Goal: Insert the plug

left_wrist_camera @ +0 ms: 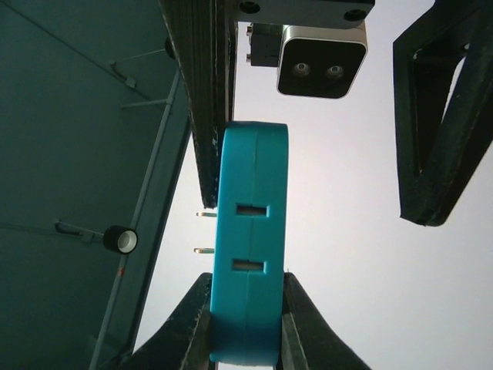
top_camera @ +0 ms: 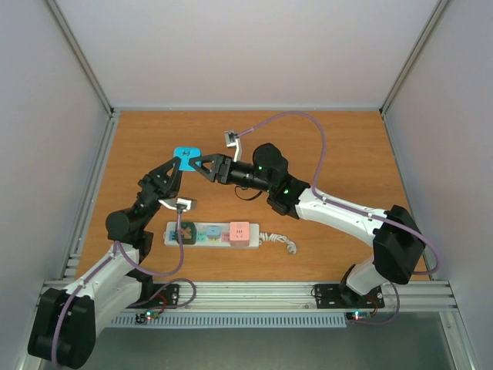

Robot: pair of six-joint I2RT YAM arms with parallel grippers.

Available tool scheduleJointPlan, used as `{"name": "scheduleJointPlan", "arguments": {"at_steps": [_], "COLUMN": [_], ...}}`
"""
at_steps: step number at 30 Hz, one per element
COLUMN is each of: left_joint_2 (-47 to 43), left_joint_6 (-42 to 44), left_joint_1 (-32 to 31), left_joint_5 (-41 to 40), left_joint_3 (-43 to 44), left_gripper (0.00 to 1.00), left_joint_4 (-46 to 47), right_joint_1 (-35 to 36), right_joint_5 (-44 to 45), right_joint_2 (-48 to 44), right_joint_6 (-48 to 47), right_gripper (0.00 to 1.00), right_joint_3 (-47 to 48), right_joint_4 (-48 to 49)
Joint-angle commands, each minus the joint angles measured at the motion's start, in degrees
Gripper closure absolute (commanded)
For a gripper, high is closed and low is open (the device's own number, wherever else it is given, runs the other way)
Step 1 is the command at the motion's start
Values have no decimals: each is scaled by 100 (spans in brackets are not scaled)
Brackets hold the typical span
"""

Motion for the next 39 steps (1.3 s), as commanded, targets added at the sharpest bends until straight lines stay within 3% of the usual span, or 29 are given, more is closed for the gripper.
{"name": "scheduleJointPlan", "arguments": {"at_steps": [1,6,13,31,36,39], "left_joint_2": [-39,-88,-155,-225,-147,-55], "left_joint_6": [-50,-109,-193,-163,-100,-57], "left_joint_1": [10,10,7,7,3,4], "left_joint_5": [-69,-86,-20,120,162,176], "left_joint_3": [202,185,151,-11,-87,-110], "left_gripper": [99,99,99,99,99,99], "left_joint_4": [1659,1565,1620,1648,1820,1948], "right_joint_1": [55,52,-55,-347,-350,-345], "right_joint_5": [-15,-60,143,-309,-277,-331], "right_joint_2": [271,490,510,759,744,774], "right_joint_6": [-170,-198,-142,192,203,279], "right_gripper": [35,36,45,50,56,66], "right_joint_3": [326,684,820,953,907,932], "right_joint_4": [-317,-370,-359,-24,-19,39]}}
